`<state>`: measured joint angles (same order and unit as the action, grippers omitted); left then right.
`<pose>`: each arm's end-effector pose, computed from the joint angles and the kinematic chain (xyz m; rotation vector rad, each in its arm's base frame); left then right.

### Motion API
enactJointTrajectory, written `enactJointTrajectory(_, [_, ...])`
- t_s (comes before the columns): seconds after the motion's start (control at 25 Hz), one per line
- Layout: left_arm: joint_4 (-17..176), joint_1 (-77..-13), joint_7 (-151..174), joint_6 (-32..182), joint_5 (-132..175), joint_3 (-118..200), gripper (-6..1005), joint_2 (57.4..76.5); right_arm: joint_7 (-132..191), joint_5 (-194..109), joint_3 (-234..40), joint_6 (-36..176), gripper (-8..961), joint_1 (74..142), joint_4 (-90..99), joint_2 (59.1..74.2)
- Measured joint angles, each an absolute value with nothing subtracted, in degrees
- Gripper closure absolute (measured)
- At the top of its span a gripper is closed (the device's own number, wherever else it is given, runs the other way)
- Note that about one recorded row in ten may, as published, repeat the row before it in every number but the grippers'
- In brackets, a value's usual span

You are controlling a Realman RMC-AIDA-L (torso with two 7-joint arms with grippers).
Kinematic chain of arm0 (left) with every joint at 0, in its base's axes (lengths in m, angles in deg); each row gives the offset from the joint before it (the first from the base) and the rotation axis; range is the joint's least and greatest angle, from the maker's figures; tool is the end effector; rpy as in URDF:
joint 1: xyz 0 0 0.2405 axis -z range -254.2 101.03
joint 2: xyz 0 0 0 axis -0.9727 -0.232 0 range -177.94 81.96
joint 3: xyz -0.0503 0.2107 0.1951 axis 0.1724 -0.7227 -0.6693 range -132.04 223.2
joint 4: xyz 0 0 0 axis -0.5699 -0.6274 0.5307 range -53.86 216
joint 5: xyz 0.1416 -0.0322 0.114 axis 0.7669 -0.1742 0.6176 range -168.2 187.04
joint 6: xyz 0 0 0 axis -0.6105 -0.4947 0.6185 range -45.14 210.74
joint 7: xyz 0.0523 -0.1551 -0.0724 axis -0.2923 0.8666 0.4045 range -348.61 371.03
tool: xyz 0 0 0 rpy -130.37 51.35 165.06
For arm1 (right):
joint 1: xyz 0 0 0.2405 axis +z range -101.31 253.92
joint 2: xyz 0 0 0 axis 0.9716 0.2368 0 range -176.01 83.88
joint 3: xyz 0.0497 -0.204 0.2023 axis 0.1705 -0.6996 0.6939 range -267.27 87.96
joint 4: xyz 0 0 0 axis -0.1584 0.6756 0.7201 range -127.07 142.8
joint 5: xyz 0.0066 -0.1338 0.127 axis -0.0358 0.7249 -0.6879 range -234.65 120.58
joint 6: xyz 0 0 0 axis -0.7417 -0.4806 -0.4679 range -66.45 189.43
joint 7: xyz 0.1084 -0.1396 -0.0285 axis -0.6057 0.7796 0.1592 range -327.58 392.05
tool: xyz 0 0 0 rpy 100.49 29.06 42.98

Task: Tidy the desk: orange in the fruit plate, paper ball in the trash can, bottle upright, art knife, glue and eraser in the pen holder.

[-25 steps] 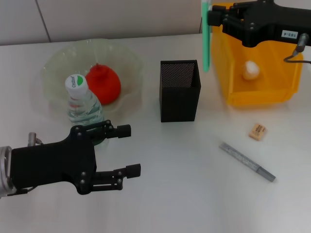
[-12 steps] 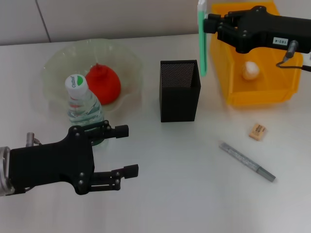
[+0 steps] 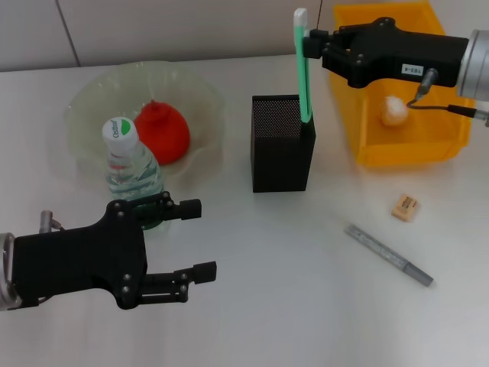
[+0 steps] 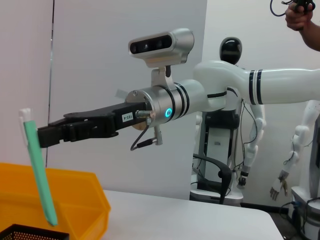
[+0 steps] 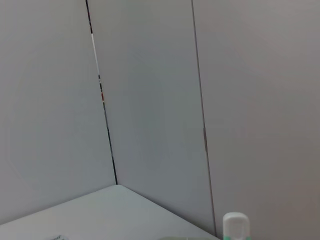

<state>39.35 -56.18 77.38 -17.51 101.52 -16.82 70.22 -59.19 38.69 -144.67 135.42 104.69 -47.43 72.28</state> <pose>-0.2308 0.2643 -0.0511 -2.8804 -0.1919 -1.0188 0.2072 0.3937 0.0009 -2.4762 0.5000 0.7828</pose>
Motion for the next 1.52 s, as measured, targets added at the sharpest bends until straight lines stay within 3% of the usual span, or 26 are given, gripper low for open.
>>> enactJointTrajectory(1.28, [39.32, -56.60, 77.31, -17.57, 101.53, -16.82, 197, 70.22, -56.89, 41.73, -145.38, 130.81, 754, 107.39, -39.68, 72.68])
enactJointTrajectory(1.52, [39.32, -56.63, 77.30, -17.57, 101.53, -16.82, 197, 70.22, -59.40, 43.47, -145.46, 131.12, 642, 107.68, -41.11, 72.75])
